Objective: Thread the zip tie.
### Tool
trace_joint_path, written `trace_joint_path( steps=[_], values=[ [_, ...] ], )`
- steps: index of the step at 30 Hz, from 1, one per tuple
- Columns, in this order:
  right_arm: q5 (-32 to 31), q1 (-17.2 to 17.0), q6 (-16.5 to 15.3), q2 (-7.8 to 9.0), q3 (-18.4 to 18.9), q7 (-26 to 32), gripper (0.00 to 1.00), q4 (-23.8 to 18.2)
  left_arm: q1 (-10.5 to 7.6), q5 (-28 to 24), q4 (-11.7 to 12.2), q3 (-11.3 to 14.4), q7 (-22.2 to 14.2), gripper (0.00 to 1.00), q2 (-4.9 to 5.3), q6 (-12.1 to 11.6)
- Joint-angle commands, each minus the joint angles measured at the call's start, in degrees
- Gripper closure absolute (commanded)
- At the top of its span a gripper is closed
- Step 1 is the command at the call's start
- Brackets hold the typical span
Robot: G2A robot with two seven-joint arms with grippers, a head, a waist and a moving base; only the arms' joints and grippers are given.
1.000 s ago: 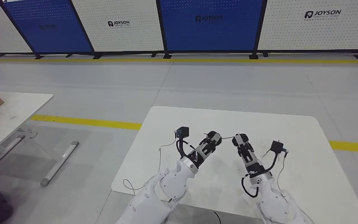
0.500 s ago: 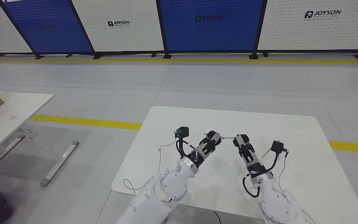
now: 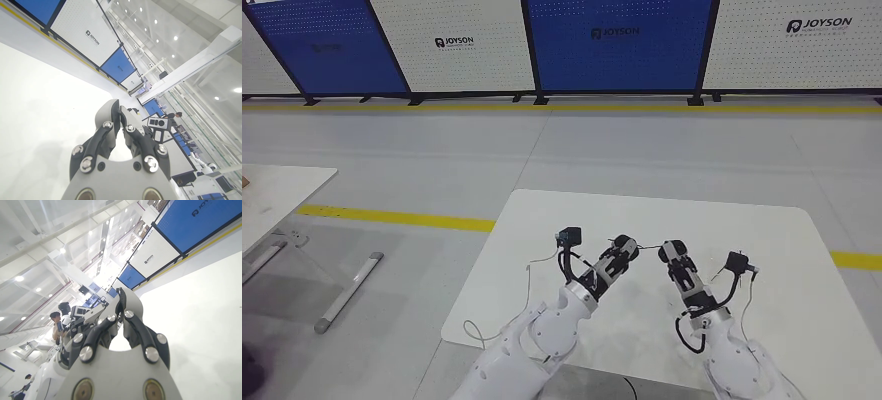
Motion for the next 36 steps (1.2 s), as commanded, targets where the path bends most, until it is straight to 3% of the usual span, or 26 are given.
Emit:
trace_joint_path(
  steps=[1, 14, 16, 20, 25, 29, 36],
  values=[
    [-0.1, 0.2, 0.0, -0.07, -0.2, 0.2, 1.00, 0.0, 0.03, 0.1, 0.0, 0.1, 0.0, 1.00, -0.02, -0.1],
    [2.3, 1.0, 0.0, -0.03, -0.4, 3.2, 1.00, 0.2, 0.07, 0.5, 0.6, 0.1, 0.9, 1.00, -0.14, 0.0],
    [2.1, 0.8, 0.0, 0.03, 0.0, 2.5, 0.79, 0.1, -0.02, 0.6, 0.7, 0.3, 1.1, 1.00, -0.20, 0.1],
    [2.1, 0.5, 0.0, 0.07, 0.2, 1.8, 0.72, 0.0, -0.09, 0.9, 0.8, 0.4, 1.5, 1.00, -0.27, 0.2],
    [1.8, 0.1, 0.0, 0.15, 0.3, 1.2, 0.72, -0.4, -0.12, 1.2, 1.0, 0.6, 1.9, 1.00, -0.36, 0.5],
    [1.4, 0.0, 0.0, 0.21, 0.2, 1.0, 0.84, -0.3, -0.18, 1.2, 1.1, 0.7, 2.0, 1.00, -0.44, 0.6],
    [0.5, 0.3, 0.0, 0.25, -0.4, 1.6, 0.80, 0.2, -0.25, 1.3, 1.0, 0.7, 2.2, 1.00, -0.54, 0.8]
  ],
)
